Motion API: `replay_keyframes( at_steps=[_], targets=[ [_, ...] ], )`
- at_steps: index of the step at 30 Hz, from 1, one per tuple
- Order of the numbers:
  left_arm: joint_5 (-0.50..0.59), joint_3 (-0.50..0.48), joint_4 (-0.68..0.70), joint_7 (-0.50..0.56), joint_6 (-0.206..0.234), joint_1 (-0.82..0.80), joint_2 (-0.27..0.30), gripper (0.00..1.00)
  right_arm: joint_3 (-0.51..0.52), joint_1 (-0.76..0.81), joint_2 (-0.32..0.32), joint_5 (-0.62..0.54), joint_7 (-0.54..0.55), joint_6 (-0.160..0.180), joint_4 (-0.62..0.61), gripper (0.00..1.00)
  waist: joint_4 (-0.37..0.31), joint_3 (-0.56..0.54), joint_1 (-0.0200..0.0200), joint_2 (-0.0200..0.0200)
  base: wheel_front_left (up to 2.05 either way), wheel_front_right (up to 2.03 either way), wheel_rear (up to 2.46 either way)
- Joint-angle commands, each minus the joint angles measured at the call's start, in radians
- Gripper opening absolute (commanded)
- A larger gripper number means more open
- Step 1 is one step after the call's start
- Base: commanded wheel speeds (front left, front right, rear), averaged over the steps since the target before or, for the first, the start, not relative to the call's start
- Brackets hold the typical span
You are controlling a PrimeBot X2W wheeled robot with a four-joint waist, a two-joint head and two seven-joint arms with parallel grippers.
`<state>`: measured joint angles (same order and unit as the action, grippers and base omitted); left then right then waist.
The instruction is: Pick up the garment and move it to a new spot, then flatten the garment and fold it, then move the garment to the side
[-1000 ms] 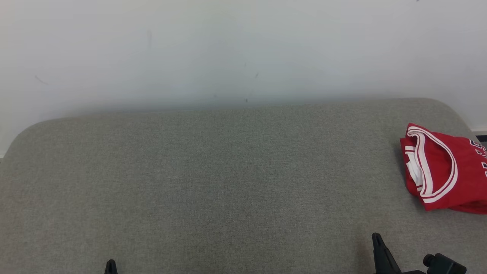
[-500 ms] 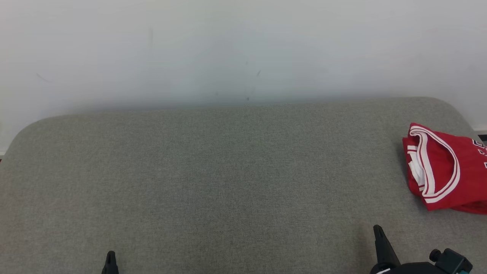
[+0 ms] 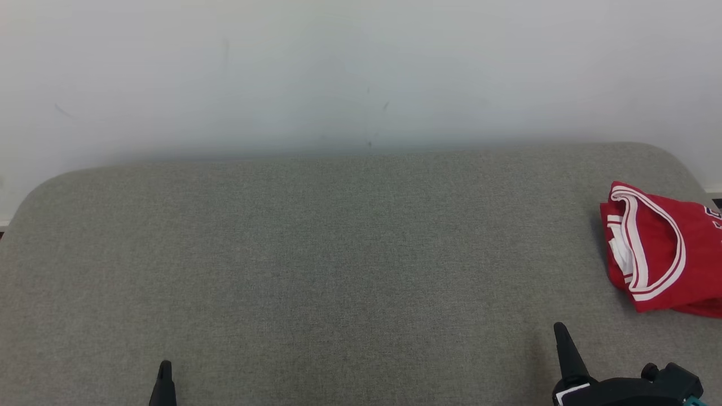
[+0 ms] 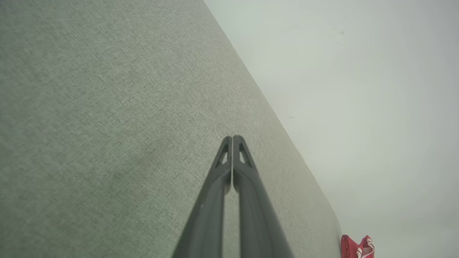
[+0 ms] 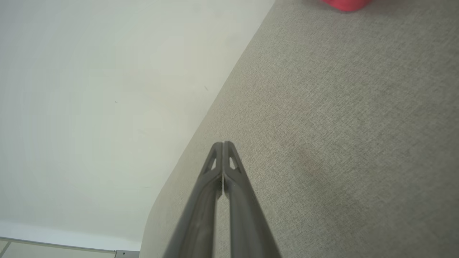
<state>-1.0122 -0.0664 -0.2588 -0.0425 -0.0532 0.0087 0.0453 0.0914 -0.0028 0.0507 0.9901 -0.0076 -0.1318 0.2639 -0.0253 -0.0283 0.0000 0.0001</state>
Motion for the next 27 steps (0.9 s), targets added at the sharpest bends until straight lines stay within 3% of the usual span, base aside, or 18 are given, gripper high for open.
replay_keyframes(
  at_steps=[1,27],
  targets=[
    [-0.039,-0.006,0.014,0.008,-0.008,-0.026,0.004,0.0,0.002,-0.021,0.0,0.035,0.007,0.001,-0.014,0.0,0.001,0.001,0.0,-0.0001,0.0,0.0,0.0],
    [-0.288,-0.025,0.015,0.075,-0.04,-0.07,0.005,0.0,0.012,-0.062,-0.001,0.298,0.059,0.001,-0.017,0.0,0.01,0.012,0.0,-0.0001,0.0,0.0,0.0]
  ],
)
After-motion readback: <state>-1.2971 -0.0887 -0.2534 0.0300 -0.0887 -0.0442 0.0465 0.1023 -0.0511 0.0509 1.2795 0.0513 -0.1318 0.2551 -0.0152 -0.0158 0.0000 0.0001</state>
